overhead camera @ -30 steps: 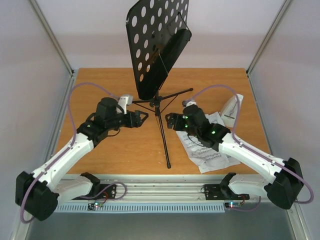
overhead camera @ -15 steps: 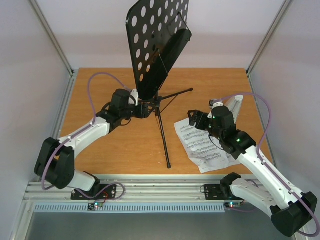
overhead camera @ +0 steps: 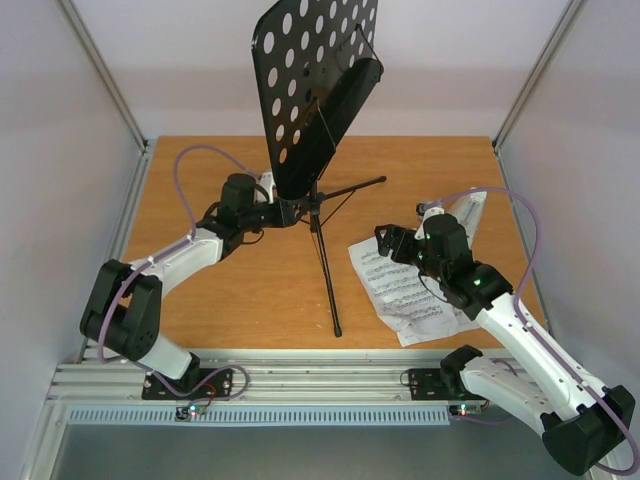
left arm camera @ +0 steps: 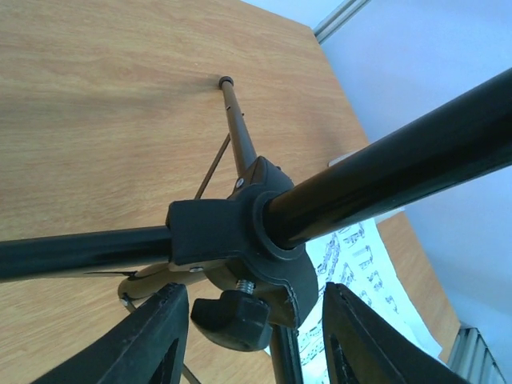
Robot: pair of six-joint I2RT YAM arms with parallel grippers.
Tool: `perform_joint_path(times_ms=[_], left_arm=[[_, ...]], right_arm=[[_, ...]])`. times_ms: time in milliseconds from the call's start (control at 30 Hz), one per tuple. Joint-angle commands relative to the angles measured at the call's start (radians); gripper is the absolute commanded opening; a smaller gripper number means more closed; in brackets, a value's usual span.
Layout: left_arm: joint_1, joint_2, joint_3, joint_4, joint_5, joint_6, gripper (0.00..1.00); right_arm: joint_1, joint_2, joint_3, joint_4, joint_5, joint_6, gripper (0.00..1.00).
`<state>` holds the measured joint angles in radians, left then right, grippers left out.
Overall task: Pack up the instrument practice props
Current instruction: Unscrew the knob on the music stand.
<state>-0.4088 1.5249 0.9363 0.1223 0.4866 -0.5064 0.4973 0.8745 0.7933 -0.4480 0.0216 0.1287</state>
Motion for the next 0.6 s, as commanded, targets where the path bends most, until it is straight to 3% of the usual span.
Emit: perform_joint_path(times_ms=[0, 567], left_arm=[[0.005, 0.025, -0.002, 0.100, 0.054, -0.030, 0.48], [0.011, 0.070, -0.057, 0.192, 0.078, -0.153, 0.23]], right_arm=[[-0.009, 0.003, -0.002, -0.008, -0.011, -0.014, 0.88], [-0.009, -0.006, -0.003, -0.030, -0.003, -0.009, 0.89]])
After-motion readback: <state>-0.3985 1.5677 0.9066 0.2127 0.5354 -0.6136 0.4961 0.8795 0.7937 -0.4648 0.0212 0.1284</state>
